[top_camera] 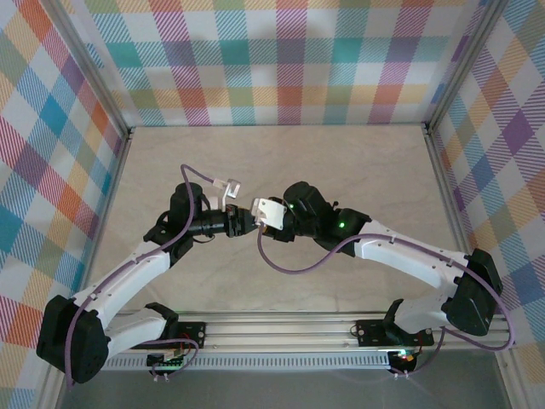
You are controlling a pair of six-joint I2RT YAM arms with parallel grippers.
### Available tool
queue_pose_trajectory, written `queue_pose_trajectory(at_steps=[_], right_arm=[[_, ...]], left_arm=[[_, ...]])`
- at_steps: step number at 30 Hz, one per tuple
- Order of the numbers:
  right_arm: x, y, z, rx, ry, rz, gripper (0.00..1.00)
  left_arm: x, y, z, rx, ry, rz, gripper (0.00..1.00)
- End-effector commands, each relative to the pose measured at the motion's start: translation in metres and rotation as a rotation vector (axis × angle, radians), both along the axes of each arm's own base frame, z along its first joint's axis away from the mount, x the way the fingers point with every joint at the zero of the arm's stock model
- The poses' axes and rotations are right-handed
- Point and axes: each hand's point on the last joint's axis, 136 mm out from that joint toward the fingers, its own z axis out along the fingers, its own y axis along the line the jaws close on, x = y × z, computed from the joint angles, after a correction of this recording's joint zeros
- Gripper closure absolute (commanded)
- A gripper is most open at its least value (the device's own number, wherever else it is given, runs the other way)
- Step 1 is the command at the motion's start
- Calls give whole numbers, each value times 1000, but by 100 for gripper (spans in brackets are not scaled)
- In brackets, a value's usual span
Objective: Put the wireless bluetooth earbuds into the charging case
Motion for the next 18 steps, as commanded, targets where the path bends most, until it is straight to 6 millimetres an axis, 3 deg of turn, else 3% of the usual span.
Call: queue_pose_trajectory(at_steps=[1,5,11,13,16,18], right_arm=[[0,3,9,29,-43,9,64],[0,3,9,24,-44,10,64],[1,2,9,24,-41,2,61],[1,1,10,32,-37,-6,51],[-2,-1,19,66,-26,-18,33],[-6,-4,27,98,-4,-25,29]], left_arm=[[-3,2,1,-14,5,-14,57],[-4,2,-1,-12,12,-17,65],[-4,2,-1,-10,15,-17,91],[-3,2,-3,-4,15,-11,100],[-2,5,-4,4,-2,6,100],[1,9,-5,21,-29,35,100]])
